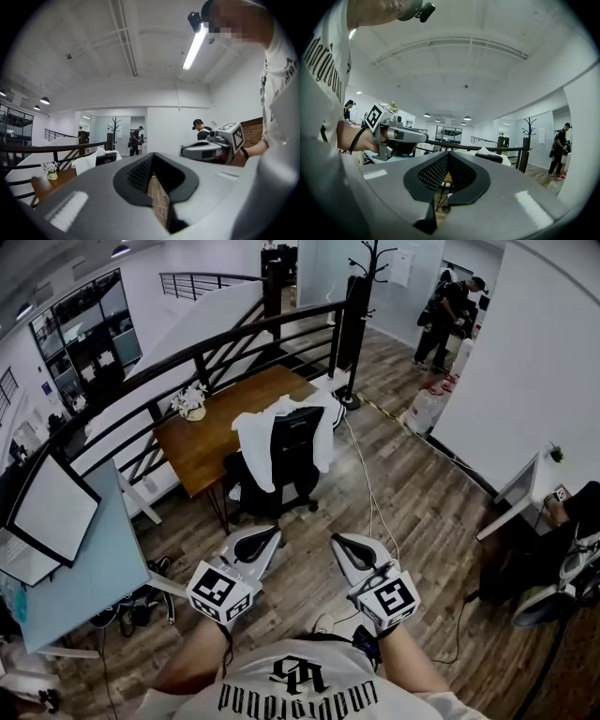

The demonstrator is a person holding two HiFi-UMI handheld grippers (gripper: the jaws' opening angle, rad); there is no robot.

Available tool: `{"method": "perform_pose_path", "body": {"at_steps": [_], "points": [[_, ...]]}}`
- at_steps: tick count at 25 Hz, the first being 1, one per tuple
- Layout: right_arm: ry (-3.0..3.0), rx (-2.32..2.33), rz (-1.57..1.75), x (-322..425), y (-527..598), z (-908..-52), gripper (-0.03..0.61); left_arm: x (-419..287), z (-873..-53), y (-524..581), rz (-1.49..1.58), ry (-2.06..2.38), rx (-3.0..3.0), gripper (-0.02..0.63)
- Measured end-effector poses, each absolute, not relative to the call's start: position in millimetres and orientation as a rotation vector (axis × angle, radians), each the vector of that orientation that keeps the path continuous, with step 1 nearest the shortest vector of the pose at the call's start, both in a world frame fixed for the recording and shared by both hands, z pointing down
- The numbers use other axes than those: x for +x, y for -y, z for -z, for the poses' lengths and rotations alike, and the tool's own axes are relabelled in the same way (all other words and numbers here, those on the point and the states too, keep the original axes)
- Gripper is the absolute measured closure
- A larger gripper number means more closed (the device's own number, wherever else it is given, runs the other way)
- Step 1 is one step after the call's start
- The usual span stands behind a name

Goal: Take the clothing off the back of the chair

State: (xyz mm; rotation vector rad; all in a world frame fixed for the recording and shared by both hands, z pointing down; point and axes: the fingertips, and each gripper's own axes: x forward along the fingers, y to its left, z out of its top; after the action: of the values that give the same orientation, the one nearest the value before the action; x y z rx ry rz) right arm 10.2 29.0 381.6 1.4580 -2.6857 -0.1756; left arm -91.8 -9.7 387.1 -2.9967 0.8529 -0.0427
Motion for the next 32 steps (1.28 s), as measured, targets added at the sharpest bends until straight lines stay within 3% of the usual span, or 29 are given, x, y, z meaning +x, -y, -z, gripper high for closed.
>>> {"method": "perform_pose_path", "body": {"at_steps": [14, 32], "points": [[2.717, 1.349, 0.139, 119.9, 49.9, -389.6, 0.575, -1.2, -397.3, 85.7, 0.053, -0.989, -2.966, 0.563], [2.75, 1.268, 0.131, 108.3, 181.3, -400.1, 0.575, -16.2, -417.8, 214.3, 0.1, -1.046, -2.952, 0.563]]}}
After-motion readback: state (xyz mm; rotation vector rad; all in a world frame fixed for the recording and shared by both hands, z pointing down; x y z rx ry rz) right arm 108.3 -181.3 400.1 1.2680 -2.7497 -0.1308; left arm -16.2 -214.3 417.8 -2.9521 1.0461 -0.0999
